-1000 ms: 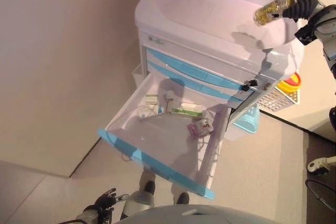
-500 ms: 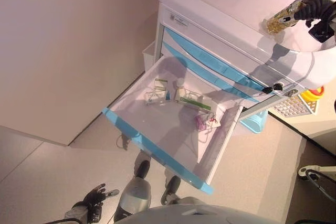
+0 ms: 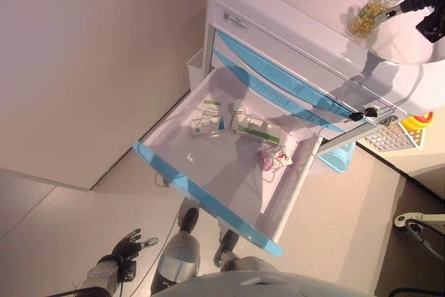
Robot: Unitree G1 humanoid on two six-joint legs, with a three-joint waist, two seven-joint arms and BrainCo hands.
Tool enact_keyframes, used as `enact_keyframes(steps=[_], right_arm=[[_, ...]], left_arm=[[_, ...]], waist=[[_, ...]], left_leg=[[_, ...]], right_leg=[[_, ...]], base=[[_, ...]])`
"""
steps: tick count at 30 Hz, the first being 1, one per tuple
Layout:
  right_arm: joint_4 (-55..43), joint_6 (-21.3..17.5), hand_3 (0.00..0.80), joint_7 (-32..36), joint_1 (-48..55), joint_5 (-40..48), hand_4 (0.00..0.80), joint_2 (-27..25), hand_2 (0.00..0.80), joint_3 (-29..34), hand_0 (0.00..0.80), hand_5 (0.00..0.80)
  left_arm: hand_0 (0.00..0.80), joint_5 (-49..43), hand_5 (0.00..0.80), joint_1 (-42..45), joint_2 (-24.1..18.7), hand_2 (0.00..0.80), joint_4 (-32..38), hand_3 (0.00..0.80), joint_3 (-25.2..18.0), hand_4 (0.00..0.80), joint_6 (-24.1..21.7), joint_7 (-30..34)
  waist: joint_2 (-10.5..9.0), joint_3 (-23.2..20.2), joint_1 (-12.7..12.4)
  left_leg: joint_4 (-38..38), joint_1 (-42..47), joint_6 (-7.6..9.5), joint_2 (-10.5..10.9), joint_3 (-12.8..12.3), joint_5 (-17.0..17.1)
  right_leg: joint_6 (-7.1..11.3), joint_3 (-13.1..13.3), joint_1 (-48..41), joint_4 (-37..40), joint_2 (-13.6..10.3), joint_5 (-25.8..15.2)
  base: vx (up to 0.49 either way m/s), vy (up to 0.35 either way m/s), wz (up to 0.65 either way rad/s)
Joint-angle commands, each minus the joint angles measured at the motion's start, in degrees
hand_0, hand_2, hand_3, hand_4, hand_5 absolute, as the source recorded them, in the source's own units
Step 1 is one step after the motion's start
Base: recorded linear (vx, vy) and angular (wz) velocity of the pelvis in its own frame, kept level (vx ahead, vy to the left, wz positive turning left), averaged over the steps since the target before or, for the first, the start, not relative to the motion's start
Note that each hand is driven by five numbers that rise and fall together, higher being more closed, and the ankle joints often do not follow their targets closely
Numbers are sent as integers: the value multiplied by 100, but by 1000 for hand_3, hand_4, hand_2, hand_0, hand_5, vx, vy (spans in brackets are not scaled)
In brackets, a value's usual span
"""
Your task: Open the drawer and pick up the medicine
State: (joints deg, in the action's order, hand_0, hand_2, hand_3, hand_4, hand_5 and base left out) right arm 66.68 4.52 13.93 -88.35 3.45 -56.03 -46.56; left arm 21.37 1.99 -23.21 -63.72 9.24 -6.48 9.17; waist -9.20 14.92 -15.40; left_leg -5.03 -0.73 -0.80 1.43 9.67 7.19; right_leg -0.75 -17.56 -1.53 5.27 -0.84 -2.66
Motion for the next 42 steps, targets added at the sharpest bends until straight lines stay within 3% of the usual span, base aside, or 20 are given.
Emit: enact_keyframes(steps=[1, 5, 10, 14, 16, 20, 23, 26, 27, 30, 33, 37, 40, 42], right_arm=[[-175, -196, 0, -635, -944, 406, 0, -572, 0, -524, 0, 0], [-363, -332, 0, -1064, -958, 1114, 0, -734, 0, -306, 0, 0], [-1136, -741, 0, -1652, -368, 1777, 0, -1066, 0, 431, 0, 0], [-2081, -1141, 0, -2098, 827, 1998, 0, -1321, 0, 1559, 0, 0], [-2539, -1393, 0, -2188, 1782, 2174, 0, -1306, 0, 2471, 0, 0], [-3787, -1698, 0, -2326, 4504, 2086, 0, -551, 0, 4568, 0, 0], [-4638, -1851, 0, -2446, 6114, 1795, 0, 409, 0, 5333, 0, 0], [-5053, -1979, 0, -2601, 7098, 1553, 0, 1246, 0, 5436, 0, 0], [-5114, -2261, 0, -2612, 7654, 1276, 0, 1667, 0, 5465, 0, 0], [-4960, -2235, 0, -2590, 8336, 1155, 0, 2359, 0, 5313, 0, 0], [-4565, -1975, 0, -2770, 8763, 801, 0, 2823, 0, 5051, 0, 0], [-3536, -1941, 0, -3204, 9196, 360, 0, 3294, 0, 4635, 0, 0], [-2699, -1848, 0, -3121, 9184, 240, 0, 3356, 0, 4455, 0, 0], [-2113, -1993, 0, -3038, 9044, -13, 0, 3305, 0, 4243, 0, 0]], left_arm=[[0, 84, 0, 237, -230, 0, 61, 0, 155, 0, -79, -16], [0, -135, 0, 274, -255, 0, -8, 0, 149, 0, -83, 56], [0, -436, 0, 339, -210, 0, -55, 0, 203, 0, -80, 125], [0, -676, 0, 346, -103, 0, -23, 0, 266, 0, 74, 198], [0, -794, 0, 316, -11, 0, -2, 0, 304, 0, 140, 238], [0, -956, 0, 182, 35, 0, 43, 0, 325, 0, 266, 356], [0, -1017, 0, 27, 44, 0, 53, 0, 313, 0, 354, 357], [0, -1014, 0, -115, 99, 0, 23, 0, 327, 0, 335, 348], [0, -993, 0, -172, 206, 0, 58, 0, 350, 0, 311, 323], [0, -999, 0, -257, 406, 0, 226, 0, 415, 0, 245, 227], [0, -747, 0, -295, 495, 0, 554, 0, 428, 0, 190, 217], [0, -595, 0, -294, 571, 0, 1045, 0, 438, 0, 144, 271], [0, -766, 0, -452, 544, 0, 1239, 0, 551, 0, -43, 259], [0, -731, 0, -728, 451, 0, 1438, 0, 705, 0, -121, 140]], waist=[[-173, -105, -12], [-180, -175, 78], [-104, -313, 341], [76, -452, 640], [250, -473, 828], [483, -454, 1208], [593, -419, 1465], [672, -395, 1707], [733, -346, 1858], [823, -251, 2071], [877, -167, 2183], [949, -15, 2245], [1006, 203, 2267], [1073, 485, 2314]], left_leg=[[6, 186, 12, 118, -223, -656], [63, 271, 35, 125, -335, -756], [286, 391, 120, 184, -574, -971], [535, 463, 192, 238, -799, -1178], [593, 534, 232, 259, -880, -1260], [506, 686, 298, 272, -990, -1282], [356, 765, 318, 238, -1115, -1223], [279, 764, 332, 202, -1290, -1187], [290, 744, 342, 197, -1390, -1193], [369, 707, 361, 201, -1575, -1235], [477, 678, 384, 218, -1681, -1289], [710, 560, 408, 233, -1786, -1361], [971, 347, 431, 258, -1809, -1414], [1277, 69, 450, 289, -1822, -1453]], right_leg=[[444, 229, -314, -177, -113, 129], [471, 296, -344, -206, -132, 131], [516, 535, -380, -282, -179, 143], [569, 797, -412, -338, -238, 159], [597, 951, -434, -392, -262, 195], [654, 1211, -392, -525, -282, 227], [701, 1375, -285, -611, -294, 214], [712, 1542, -150, -679, -294, 209], [706, 1624, -64, -722, -295, 210], [706, 1713, 47, -776, -311, 197], [710, 1748, 82, -808, -329, 188], [704, 1755, 183, -921, -355, 197], [667, 1778, 345, -1050, -343, 206], [608, 1829, 555, -1232, -331, 238]], base=[[0, 0, 0], [-15, -22, -5], [-23, 4, -30], [-14, 55, -46], [-19, 77, -52], [-55, 43, -44], [-77, 13, -37], [-85, 34, -47], [-89, 84, -48], [-55, 79, -49], [2, 46, -28], [35, 52, -3], [-12, 74, -5], [-77, 132, -9]])
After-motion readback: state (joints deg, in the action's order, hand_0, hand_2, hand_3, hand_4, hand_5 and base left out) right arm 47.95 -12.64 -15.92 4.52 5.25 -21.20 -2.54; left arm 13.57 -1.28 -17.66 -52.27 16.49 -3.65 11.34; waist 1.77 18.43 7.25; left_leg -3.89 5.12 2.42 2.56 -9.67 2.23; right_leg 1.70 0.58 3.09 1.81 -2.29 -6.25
